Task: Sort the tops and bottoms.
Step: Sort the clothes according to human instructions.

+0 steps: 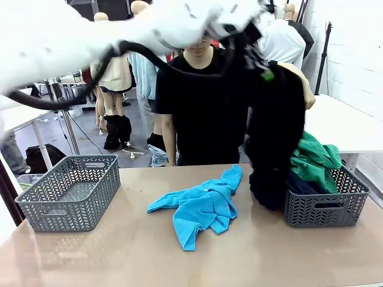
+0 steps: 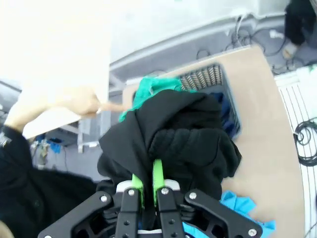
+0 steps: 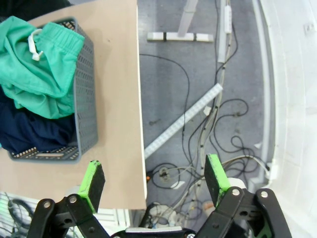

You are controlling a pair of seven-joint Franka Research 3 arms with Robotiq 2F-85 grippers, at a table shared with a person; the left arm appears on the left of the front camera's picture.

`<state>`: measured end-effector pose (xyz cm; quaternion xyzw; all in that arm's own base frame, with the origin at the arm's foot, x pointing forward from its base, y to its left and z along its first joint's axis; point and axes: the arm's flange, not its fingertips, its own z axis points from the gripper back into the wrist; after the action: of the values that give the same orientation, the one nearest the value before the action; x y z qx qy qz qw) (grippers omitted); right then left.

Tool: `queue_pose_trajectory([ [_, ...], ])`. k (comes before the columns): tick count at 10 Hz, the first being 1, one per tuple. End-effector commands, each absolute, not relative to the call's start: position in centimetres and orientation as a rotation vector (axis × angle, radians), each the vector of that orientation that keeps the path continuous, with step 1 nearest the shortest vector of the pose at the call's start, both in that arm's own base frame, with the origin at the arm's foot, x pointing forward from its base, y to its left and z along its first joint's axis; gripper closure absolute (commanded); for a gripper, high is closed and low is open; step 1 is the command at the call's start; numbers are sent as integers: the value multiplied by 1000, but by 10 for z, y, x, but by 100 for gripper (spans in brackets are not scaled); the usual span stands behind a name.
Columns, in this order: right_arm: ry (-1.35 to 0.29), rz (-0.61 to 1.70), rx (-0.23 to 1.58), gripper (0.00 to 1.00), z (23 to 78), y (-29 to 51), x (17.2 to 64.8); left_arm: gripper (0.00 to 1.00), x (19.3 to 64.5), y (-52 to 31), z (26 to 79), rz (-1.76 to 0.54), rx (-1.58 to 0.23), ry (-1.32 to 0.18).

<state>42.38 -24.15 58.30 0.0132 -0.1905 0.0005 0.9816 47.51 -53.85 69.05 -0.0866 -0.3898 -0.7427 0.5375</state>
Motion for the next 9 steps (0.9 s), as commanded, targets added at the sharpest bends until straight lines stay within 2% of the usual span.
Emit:
queue_pose_trajectory([
  [1,-376,7,17,0,582,-241,422,100,519,-622,711,-1894,-227,-970],
  [2,-376,7,17,0,582,-241,422,100,535,-654,696,-1919,-212,-972],
  [4,-376,7,17,0,582,-241,422,100,561,-697,665,-1908,-292,-1046],
  [5,-376,7,17,0,582,-241,422,100,568,-716,641,-1915,-281,-982],
  [6,-376,7,17,0,582,-241,422,100,577,-723,608,-1920,-208,-810],
  [7,-376,7,17,0,582,-241,422,100,495,-632,596,-1904,-265,-990],
  [9,-376,7,17,0,582,-241,422,100,495,-632,596,-1904,-265,-990],
])
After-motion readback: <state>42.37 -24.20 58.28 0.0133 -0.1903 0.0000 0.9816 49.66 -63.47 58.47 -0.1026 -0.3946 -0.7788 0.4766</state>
